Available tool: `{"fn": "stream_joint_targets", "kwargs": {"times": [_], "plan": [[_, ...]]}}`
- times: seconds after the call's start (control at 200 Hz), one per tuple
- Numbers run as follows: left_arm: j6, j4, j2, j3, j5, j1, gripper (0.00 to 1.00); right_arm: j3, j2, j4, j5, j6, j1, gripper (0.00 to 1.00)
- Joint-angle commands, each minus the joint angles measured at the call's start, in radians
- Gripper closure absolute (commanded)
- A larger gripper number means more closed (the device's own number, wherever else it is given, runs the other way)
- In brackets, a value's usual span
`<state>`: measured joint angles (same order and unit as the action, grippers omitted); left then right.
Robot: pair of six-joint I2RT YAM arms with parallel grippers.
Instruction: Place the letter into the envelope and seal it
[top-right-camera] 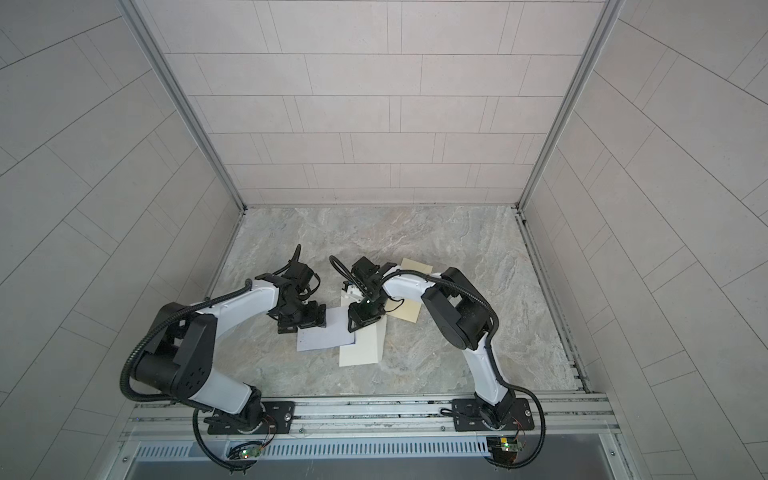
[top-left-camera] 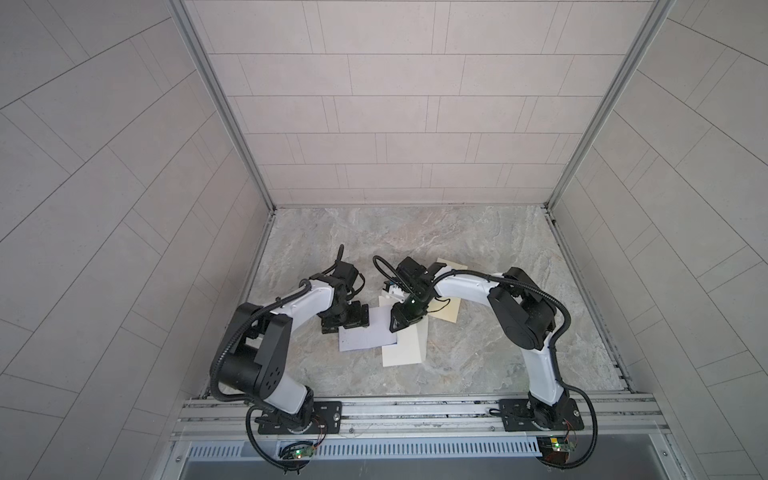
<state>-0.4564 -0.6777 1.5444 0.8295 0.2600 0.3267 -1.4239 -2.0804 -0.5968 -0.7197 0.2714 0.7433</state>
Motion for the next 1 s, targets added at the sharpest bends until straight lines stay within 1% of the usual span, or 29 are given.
{"fn": "stream_joint_targets", "kwargs": {"times": [0.0,0.13,0.22,0.29,0.37,0.445,0.54,0.65,0.756,0.896,0.996], "plan": [[0.021,-0.004,-0.024,-0.006,0.082,-0.007,0.08,-0.013,-0.039,-0.026,0.017,-0.029,0.001,0.62],[0.024,0.050,-0.108,0.006,0.159,-0.006,0.12,-0.012,-0.048,-0.020,0.019,-0.027,-0.002,0.62],[0.034,0.076,-0.141,0.017,0.211,-0.006,0.13,-0.006,-0.046,-0.014,0.030,-0.027,-0.003,0.62],[0.040,0.078,-0.140,0.026,0.236,-0.006,0.14,-0.004,-0.043,-0.011,0.039,-0.024,-0.004,0.62],[0.047,0.076,-0.130,0.033,0.244,-0.006,0.17,-0.003,-0.035,-0.007,0.051,-0.023,-0.005,0.63],[0.053,0.083,-0.120,0.035,0.266,-0.003,0.17,0.003,-0.026,0.003,0.058,-0.018,-0.005,0.63],[0.074,0.112,-0.118,0.035,0.338,0.010,0.17,0.003,-0.020,0.006,0.068,-0.013,-0.005,0.63],[0.115,0.119,-0.125,0.052,0.412,0.046,0.17,0.012,-0.008,0.018,0.080,-0.008,-0.008,0.63],[0.131,0.110,-0.127,0.060,0.399,0.086,0.17,0.031,0.012,0.048,0.085,0.006,-0.017,0.63],[0.134,0.106,-0.112,0.063,0.366,0.111,0.17,0.053,0.040,0.078,0.080,0.023,-0.034,0.63],[0.141,0.104,-0.101,0.069,0.327,0.120,0.13,0.083,0.066,0.107,0.099,0.050,-0.051,0.62]]}}
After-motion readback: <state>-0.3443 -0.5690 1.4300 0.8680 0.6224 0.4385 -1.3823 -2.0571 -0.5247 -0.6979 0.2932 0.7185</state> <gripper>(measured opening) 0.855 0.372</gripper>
